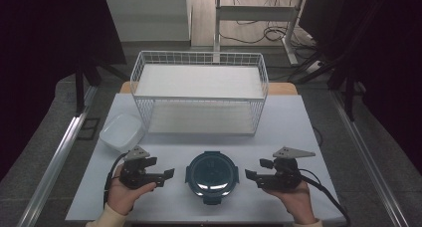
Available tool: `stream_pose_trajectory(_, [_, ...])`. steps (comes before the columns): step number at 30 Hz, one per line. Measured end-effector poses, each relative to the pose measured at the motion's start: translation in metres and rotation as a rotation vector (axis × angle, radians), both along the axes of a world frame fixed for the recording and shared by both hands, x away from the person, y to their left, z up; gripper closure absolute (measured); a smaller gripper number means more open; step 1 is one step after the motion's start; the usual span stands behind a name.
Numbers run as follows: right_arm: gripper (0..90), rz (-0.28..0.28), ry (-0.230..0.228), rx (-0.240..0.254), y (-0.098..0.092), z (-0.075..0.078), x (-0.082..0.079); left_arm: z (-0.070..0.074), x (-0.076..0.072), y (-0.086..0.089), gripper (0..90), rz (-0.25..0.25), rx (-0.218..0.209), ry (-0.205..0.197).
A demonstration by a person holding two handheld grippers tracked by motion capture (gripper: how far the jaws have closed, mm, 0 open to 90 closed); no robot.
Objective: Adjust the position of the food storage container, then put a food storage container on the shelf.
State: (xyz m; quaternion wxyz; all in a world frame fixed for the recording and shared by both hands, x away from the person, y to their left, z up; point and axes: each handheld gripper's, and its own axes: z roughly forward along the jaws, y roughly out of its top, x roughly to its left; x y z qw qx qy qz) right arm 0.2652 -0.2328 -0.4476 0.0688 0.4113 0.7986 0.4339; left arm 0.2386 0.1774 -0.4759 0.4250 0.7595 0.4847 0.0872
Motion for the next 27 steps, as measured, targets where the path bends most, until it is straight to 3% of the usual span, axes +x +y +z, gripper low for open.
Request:
stream_pose_trajectory(7, [21.9, 0.025, 0.033, 0.012, 0.0059, -0.006, -0.0016, 0.0028, -0.0009, 0.0006, 17.8, -0.003, -0.021, 0.004])
stream_pose_trajectory(13, [19.7, 0.032, 0.029, 0.01, 0.0073, -0.0074, -0.0031, 0.004, -0.0022, 0.0004, 17.1, -0.009, -0.034, 0.011])
stream_pose_trajectory(21, [19.4, 0.04, 0.039, 0.017, 0.008, -0.0076, -0.0041, 0.0058, 0.0, 0.0012, 13.8, 0.021, -0.064, 0.028])
stream_pose_trajectory(27, [19.5, 0.052, 0.062, 0.067, 0.0109, -0.0075, -0.0043, 0.0071, -0.0006, -0.0012, 13.1, -0.001, -0.112, 0.049])
